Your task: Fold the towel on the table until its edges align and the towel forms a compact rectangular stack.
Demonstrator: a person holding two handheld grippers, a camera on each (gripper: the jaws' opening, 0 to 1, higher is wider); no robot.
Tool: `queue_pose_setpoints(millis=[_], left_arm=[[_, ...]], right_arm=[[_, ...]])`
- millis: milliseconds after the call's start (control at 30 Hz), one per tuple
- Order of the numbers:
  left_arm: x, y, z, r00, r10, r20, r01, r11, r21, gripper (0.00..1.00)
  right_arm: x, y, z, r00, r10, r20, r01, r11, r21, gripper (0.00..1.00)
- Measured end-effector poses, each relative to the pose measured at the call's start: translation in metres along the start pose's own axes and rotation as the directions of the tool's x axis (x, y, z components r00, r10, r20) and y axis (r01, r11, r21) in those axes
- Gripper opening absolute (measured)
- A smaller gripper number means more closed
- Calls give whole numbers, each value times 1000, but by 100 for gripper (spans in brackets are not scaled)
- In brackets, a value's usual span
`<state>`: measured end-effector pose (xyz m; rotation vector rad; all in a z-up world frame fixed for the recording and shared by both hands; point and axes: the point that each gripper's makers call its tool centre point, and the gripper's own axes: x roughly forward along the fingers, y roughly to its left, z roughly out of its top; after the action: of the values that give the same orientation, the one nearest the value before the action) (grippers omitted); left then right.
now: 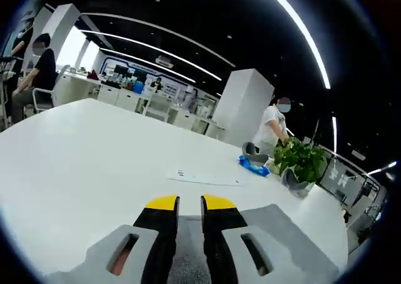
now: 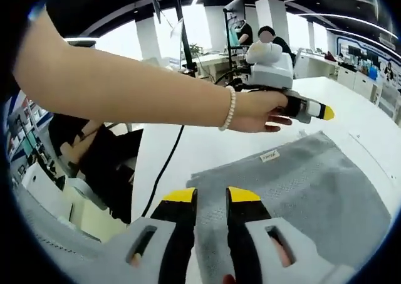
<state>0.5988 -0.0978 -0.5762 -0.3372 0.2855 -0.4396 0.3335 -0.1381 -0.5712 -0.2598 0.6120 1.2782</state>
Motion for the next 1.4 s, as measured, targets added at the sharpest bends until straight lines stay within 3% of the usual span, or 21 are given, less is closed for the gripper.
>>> queue_pose_setpoints(millis=[167,300,433,500,600,867,1067,1267,1400], left_arm=[[-21,-12,12,1000,8,26,-8,1000,0,15],[-43,-28,14,999,21,43,-21,1000,4,15],[-65,-37,3,996,87,23,-88,996,29,15],[-75,-38,1,991,127,43,-130,989,70,15],[-95,-50,-15,989,150,14,-150,982,117,15],[-145,-72,-54,974,220,-45,-213,969,127,15],[-171,-87,-87,952,282,-115,-265,954,143,14],[-185,-106,-111,938,302,-168,-276,948,161,14],[-188,-110,-129,922,324,-213,-298,944,143,14]], right_arm=[[-20,-22,-3,998,-57,6,57,998,14,19],[-47,-57,-3,990,-141,13,140,990,22,18],[-78,-101,-2,970,-243,20,243,970,19,17],[-93,-122,-3,957,-290,20,289,957,25,17],[-110,-148,-7,940,-340,11,340,940,31,15],[-140,-208,-22,894,-446,-39,445,895,-37,7],[-150,-239,-38,879,-471,-67,474,880,30,7],[-150,-262,-54,868,-486,-104,490,872,14,4],[-146,-280,-68,855,-501,-137,505,863,0,0]])
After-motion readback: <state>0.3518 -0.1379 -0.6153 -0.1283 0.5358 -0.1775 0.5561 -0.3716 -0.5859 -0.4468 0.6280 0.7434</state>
